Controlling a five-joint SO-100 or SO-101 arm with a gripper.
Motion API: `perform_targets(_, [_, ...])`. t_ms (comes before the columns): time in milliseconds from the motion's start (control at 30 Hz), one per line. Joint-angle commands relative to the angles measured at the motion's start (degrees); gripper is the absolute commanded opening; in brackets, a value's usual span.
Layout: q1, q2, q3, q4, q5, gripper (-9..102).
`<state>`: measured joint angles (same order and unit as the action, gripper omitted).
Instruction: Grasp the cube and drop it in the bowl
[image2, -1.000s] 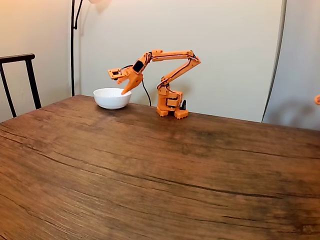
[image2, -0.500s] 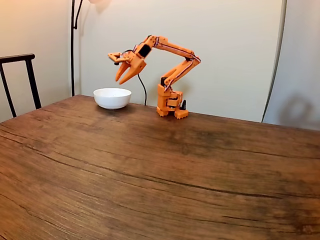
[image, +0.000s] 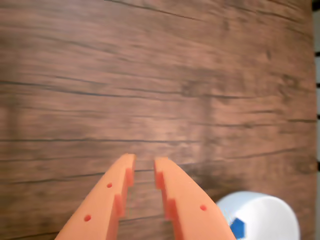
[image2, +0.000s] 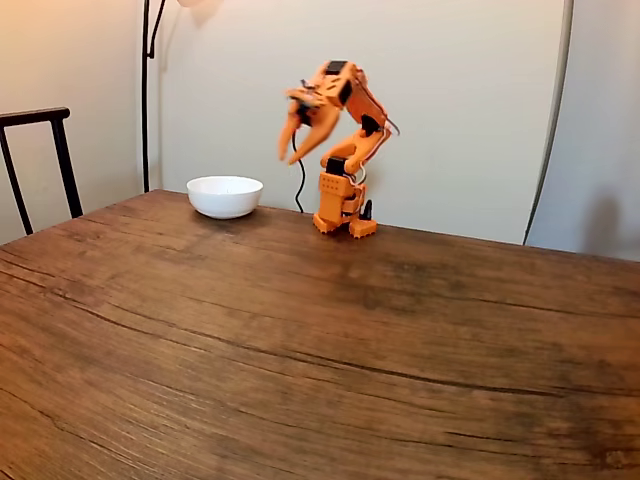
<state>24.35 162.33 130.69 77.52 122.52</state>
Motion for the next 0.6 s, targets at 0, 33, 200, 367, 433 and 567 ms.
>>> perform_targets(0, [-3.43,9.84,3.78,2.9,-2.55,3])
perform_targets(33, [-4.57,12.83,5.1,4.13,-3.34,3])
perform_targets(200, [-9.32,27.07,11.69,6.68,-6.68,3])
perform_targets(367, [-13.8,27.77,15.91,4.48,-8.17,0])
perform_targets(433, [-14.33,28.12,17.14,2.11,-8.17,0])
perform_targets(567, [-14.94,28.12,19.86,-2.72,-7.65,0])
